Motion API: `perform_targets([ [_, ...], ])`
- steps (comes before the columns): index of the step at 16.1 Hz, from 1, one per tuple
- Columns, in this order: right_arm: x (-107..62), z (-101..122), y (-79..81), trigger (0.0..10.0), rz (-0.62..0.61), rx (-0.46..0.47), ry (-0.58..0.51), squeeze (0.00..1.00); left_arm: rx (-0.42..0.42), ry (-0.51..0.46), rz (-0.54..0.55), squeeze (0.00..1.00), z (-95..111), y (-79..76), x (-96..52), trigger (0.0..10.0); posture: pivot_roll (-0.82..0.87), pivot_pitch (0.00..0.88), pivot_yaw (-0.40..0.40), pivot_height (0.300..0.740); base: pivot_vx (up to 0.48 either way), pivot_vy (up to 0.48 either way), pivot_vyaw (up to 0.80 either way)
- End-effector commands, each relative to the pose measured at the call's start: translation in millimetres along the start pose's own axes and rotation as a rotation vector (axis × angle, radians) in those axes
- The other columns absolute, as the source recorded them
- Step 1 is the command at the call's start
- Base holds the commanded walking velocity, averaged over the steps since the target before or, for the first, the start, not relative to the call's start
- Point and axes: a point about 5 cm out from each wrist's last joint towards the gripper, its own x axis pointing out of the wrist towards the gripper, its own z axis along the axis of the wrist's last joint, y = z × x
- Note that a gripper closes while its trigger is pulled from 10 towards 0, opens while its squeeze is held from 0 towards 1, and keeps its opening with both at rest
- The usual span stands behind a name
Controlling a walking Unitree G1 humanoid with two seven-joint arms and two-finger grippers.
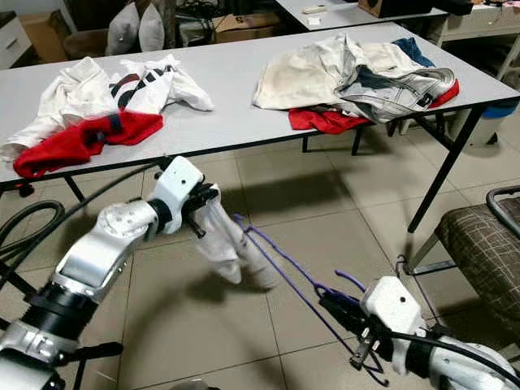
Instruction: Hang hanger
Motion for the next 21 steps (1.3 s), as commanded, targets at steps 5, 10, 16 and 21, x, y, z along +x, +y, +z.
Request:
perform_targets([
  [5,-16.7,13.7,-13.2,10.0,-0.053,-0.021,-0.014,0.0,0.078,-0.041,-0.079,0.0,11.2,10.3,-1.6,10.0,-0.02,0.018,0.106,0.74,0.0,0.0,0.0],
  [10,-18.6,14.5,-20.5,10.0,-0.007,-0.06,0.021,0.0,0.119,-0.104,-0.22,0.0,20.4,6.6,-3.3,10.0,-0.03,0.017,0.11,0.74,0.0,0.0,0.0],
  [16,-12.1,20.8,-35.1,10.0,0.109,-0.124,0.059,0.0,0.225,-0.073,-0.339,0.0,18.6,19.2,-12.7,10.0,-0.02,0.009,0.088,0.74,0.0,0.0,0.0],
  [21,-14.7,17.0,-24.5,10.0,0.186,-0.104,0.073,0.0,0.238,-0.085,-0.331,0.0,21.6,24.5,-11.0,10.0,-0.03,0.006,0.085,0.74,0.0,0.0,0.0],
])
